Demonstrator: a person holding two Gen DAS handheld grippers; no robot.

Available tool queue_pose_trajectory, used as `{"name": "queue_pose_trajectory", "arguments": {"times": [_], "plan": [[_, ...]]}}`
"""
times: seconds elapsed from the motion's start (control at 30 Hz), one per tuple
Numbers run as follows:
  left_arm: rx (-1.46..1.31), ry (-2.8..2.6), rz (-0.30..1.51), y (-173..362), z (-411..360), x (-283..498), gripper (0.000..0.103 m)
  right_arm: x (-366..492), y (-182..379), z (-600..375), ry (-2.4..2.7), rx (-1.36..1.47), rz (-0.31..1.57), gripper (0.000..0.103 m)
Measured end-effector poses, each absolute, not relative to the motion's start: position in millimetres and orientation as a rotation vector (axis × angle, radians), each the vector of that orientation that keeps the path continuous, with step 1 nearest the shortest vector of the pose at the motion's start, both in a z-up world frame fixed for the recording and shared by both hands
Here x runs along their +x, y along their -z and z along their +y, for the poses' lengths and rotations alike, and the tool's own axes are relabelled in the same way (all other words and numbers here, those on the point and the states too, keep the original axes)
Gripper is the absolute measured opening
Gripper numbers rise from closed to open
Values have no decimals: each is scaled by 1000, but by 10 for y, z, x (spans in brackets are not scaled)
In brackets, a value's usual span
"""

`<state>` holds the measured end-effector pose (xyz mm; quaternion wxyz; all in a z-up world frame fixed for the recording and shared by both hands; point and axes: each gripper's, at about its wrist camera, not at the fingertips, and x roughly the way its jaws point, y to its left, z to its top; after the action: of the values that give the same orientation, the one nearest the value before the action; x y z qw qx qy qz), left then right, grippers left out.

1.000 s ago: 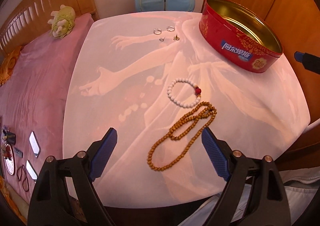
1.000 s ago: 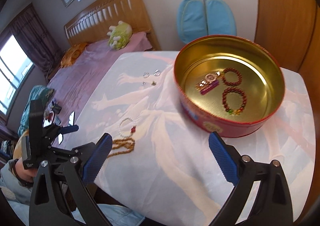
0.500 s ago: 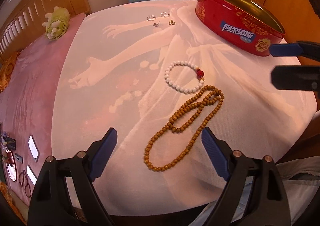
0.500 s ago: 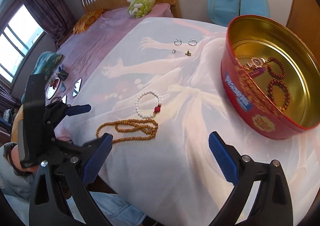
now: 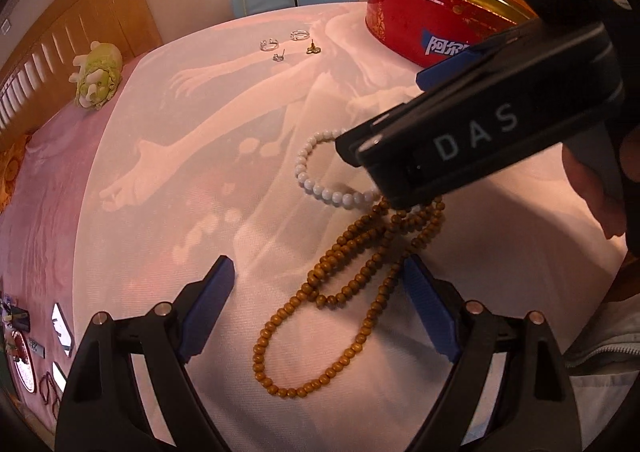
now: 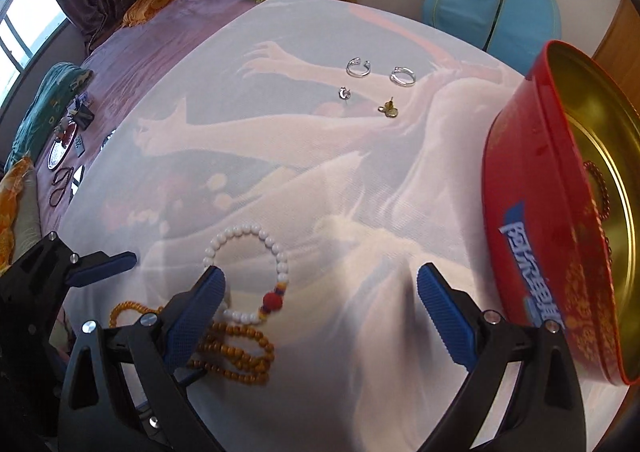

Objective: Organize jewelry
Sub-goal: 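Grasp the brown bead necklace with the left tool while the right grasps the white pearl bracelet, then carry the necklace over the tin with the left tool while the right carries the pearl bracelet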

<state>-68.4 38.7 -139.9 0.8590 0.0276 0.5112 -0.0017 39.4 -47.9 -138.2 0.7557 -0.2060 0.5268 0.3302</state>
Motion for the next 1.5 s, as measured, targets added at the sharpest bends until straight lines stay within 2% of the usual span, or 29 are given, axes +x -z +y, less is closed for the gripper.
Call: {"name": "queue_pose_trajectory", "arguments": {"times": [0.03, 0.07, 0.1, 0.17, 0.2, 0.23, 0.27, 0.37, 0.47, 0.63, 1.17, 1.5], "plan": [[52, 10, 1065, 1404, 399, -690, 84, 410, 1396, -463, -722, -455, 1152, 93], [47, 18, 1053, 1410, 412, -703, 84, 420, 1417, -442, -728, -461, 1156, 79], [44, 23, 1044, 1422, 421, -706, 84, 416, 1431, -395, -727, -475, 1155, 76], [36, 33, 1023, 1423, 434, -740, 80, 374, 1400, -341, -718, -526, 1110, 45], [43, 46, 1003, 1401, 431, -760, 60, 349, 1376, -355, -741, -529, 1103, 36], [48, 56, 993, 1381, 427, -765, 25, 323, 1361, -336, -754, -536, 1100, 10], [41, 56, 1000, 1366, 449, -748, 12, 295, 1352, -316, -764, -554, 1101, 7], [-8, 72, 1022, 1350, 515, -711, 11, 249, 1342, -298, -758, -598, 1083, 7], [-7, 63, 1032, 1334, 519, -698, 11, 324, 1293, -380, -748, -540, 1111, 7], [-60, 63, 992, 1158, 542, -684, 11, 376, 1003, -535, -733, -463, 1049, 7], [-113, 103, 752, -124, 475, -194, 11, 363, -320, -1761, -570, -126, 789, 7], [-68, 158, 705, -598, 330, 297, 11, 510, -601, -2472, -406, 12, 725, 7]]}}
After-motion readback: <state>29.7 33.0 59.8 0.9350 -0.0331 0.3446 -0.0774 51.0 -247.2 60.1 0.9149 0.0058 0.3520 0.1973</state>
